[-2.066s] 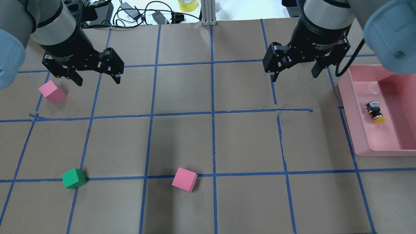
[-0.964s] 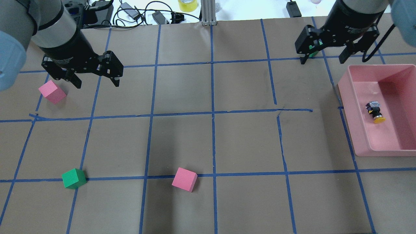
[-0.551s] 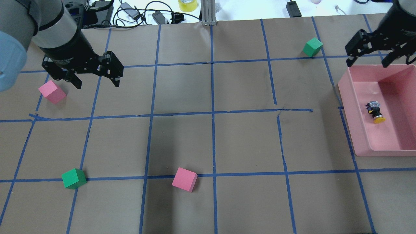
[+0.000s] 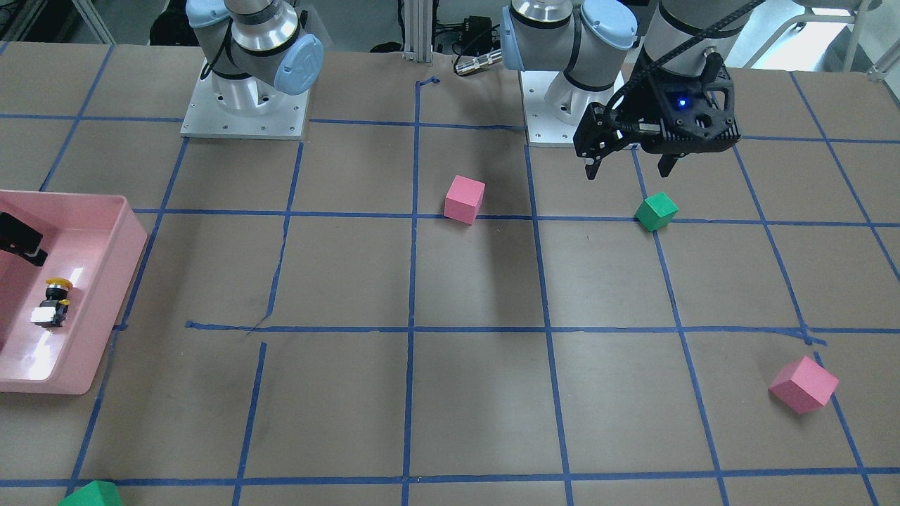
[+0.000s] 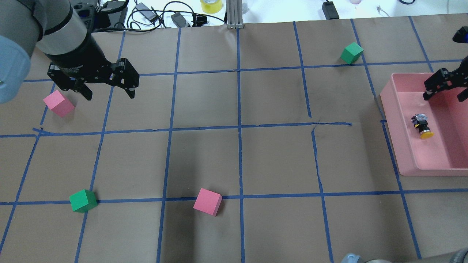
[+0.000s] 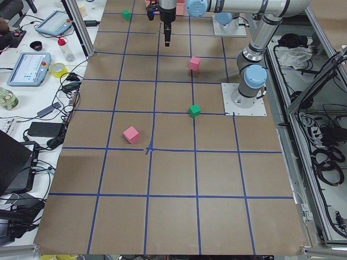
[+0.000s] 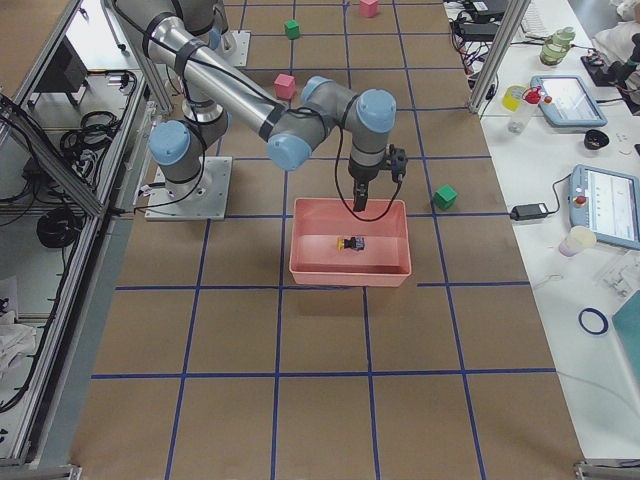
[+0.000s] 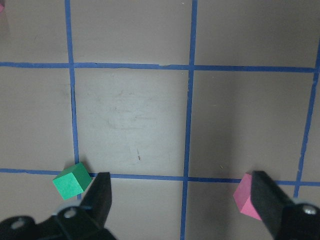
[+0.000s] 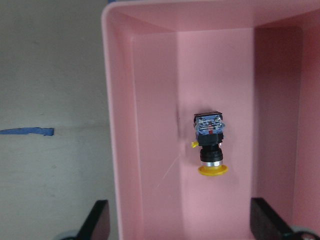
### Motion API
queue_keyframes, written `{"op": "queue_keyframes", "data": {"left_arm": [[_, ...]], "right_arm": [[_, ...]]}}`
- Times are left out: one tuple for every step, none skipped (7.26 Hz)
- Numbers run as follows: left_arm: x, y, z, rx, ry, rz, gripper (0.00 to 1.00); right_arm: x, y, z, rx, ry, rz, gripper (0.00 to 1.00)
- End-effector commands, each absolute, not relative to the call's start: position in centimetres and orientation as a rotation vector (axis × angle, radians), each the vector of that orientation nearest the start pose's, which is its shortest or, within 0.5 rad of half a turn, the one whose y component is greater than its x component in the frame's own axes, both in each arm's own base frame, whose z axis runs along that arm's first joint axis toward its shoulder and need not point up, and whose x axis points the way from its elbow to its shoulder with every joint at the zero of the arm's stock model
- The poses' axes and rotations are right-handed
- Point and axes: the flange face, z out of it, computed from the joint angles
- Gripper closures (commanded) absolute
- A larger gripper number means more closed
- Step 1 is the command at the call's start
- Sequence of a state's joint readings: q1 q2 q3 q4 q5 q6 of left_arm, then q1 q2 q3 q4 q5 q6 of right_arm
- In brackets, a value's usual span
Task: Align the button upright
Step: 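Lower the right gripper into the tray onto the button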
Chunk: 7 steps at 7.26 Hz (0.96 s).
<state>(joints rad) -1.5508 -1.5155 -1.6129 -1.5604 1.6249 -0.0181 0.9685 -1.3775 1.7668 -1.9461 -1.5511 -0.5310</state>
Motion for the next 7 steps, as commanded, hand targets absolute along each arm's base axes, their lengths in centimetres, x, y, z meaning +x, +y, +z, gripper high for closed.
{"op": "queue_keyframes", "data": {"left_arm": [[-11.8,-47.3,49.5,-0.058,3.086,-0.035,0.0],[-11.8,-47.3,49.4,-0.058,3.086,-0.033,0.0],[-11.8,-47.3,49.4,-0.058,3.086,-0.033,0.0],[-11.9,-47.3,49.4,-0.058,3.087,-0.033,0.0],[-11.8,-47.3,49.3,-0.058,3.086,-0.031,0.0],[-11.9,-47.3,49.3,-0.058,3.087,-0.031,0.0],[-11.8,-47.3,49.3,-0.058,3.086,-0.031,0.0]], "right_arm": [[-21.0,-50.6,28.0,0.077,3.145,-0.065,0.0],[-21.2,-50.7,27.1,0.077,3.143,-0.051,0.0],[-21.8,-51.2,26.3,0.08,3.156,-0.06,0.0],[-22.2,-51.2,26.3,0.089,3.167,-0.082,0.0],[-22.1,-51.1,26.2,0.089,3.162,-0.082,0.0],[-22.1,-51.1,26.1,0.09,3.165,-0.067,0.0],[-22.2,-51.1,25.9,0.09,3.164,-0.062,0.0]]}}
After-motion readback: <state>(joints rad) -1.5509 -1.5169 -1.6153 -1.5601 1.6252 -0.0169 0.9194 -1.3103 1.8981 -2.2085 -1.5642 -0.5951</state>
